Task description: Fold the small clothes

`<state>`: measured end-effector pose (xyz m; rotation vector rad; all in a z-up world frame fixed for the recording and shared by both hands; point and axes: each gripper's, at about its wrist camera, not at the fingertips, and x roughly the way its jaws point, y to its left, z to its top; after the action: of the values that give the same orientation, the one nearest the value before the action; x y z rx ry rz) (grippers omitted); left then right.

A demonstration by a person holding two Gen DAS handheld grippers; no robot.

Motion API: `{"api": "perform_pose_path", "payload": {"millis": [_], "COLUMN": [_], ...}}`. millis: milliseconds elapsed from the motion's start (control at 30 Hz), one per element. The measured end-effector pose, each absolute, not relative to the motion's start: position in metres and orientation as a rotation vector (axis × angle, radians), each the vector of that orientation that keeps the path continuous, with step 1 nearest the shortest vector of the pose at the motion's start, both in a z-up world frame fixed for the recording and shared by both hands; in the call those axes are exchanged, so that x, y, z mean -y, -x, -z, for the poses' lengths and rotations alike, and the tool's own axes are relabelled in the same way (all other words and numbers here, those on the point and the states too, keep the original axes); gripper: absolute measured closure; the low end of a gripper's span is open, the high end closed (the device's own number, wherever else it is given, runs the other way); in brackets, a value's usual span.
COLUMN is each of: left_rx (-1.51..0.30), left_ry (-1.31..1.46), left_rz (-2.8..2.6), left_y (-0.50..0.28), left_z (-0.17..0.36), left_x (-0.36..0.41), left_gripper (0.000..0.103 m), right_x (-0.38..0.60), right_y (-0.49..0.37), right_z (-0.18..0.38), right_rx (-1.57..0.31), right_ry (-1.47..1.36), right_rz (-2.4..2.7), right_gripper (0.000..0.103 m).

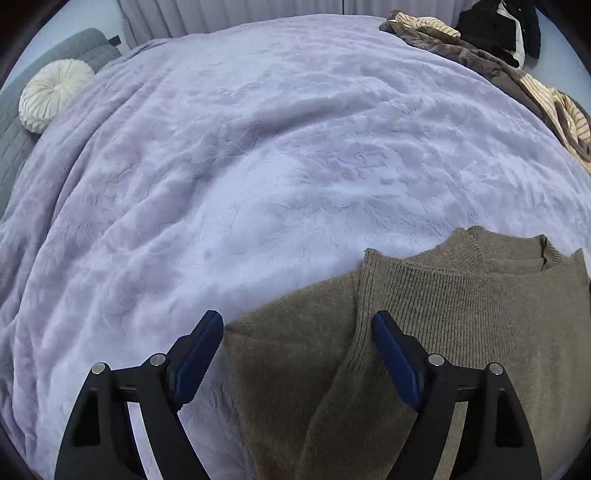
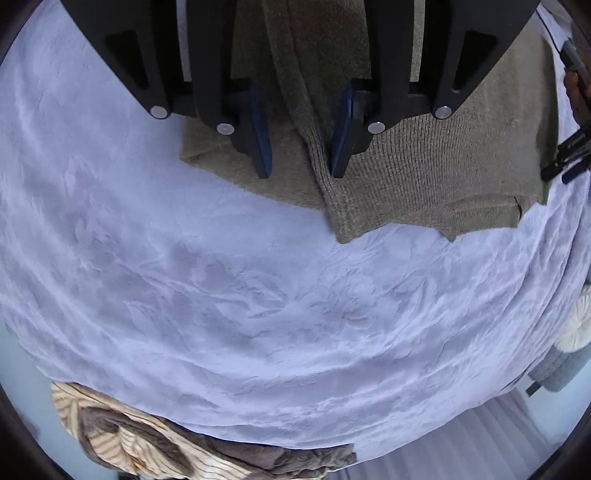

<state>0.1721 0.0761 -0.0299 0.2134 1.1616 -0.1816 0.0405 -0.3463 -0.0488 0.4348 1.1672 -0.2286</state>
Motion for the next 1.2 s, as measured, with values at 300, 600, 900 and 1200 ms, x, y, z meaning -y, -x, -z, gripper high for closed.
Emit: {"api": "perform_pose_path", "payload": {"millis": [300, 600, 900, 1200], "left_rx": [-1.22, -1.352, -1.465, -1.526], "left_ry": [-0.151, -0.115, 0.106, 0.352], "left_rz": [0.398, 0.407, 0.217, 0.23], "left_y": [-0.09, -0.019, -0.003, 0.001], "left_z": [-0.013, 0.059, 0.055, 0.062], "left_x": [-0.083, -0.103, -0.171, -0.176], "left_gripper": [0.02, 0.02, 0.02, 0.064], "right_x": [0.303, 0.267, 0.313, 0.295], "right_y": [0.028, 0.078, 0.114, 0.167], "right_z": [0.005, 0.063, 0.058, 0.065], "right_rx": [-1.161, -1.256, -1.275, -1.208], "right_ry": [-0.491, -0.495, -0.636, -1.119], "right_rz": [-0.001, -0.055, 0.033, 0.056], "right_gripper": [0.08, 0.093, 0.103, 0.046]}}
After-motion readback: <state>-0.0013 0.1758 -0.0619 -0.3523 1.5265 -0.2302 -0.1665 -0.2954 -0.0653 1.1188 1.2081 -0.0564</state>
